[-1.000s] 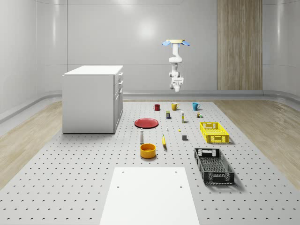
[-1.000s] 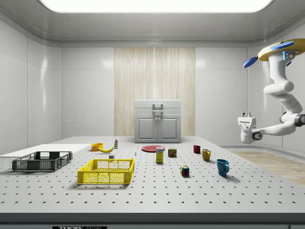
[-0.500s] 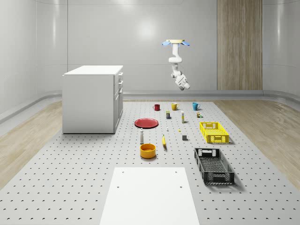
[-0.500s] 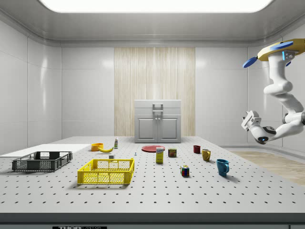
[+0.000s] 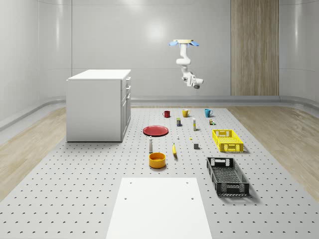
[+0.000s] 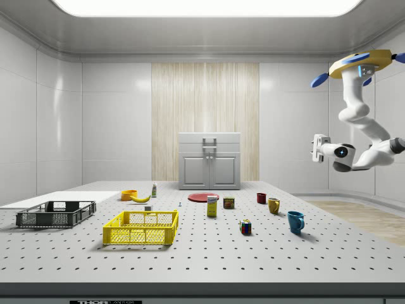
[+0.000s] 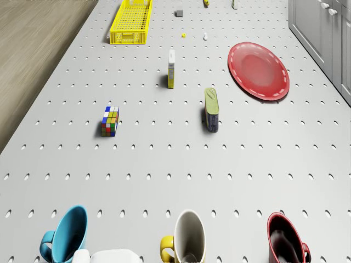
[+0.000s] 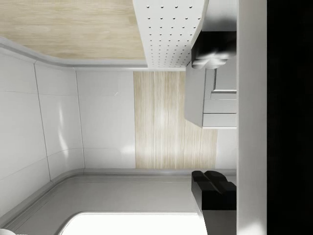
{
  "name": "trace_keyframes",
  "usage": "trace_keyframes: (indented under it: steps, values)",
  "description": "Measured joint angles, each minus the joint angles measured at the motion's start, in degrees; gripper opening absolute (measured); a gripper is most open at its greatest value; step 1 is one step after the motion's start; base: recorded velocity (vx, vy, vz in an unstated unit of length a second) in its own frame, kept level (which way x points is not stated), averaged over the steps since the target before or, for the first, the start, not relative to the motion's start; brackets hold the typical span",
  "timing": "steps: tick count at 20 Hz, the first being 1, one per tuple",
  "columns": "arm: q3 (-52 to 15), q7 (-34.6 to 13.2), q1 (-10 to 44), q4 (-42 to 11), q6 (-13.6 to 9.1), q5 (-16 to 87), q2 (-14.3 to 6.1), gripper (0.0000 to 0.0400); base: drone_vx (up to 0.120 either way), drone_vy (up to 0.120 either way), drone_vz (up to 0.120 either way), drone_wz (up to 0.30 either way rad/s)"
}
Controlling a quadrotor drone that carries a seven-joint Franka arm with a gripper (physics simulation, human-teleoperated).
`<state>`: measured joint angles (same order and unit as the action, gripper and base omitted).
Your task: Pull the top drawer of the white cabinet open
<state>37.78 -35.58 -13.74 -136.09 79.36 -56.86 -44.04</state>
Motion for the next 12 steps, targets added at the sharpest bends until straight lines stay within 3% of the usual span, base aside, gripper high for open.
trace_keyframes:
  steps: [12]
  values:
    - [4.42, -0.79, -5.73, -2.42, 3.51, -1.3, -3.46, 0.0305, 0.12, -0.12, 0.12, 0.0]
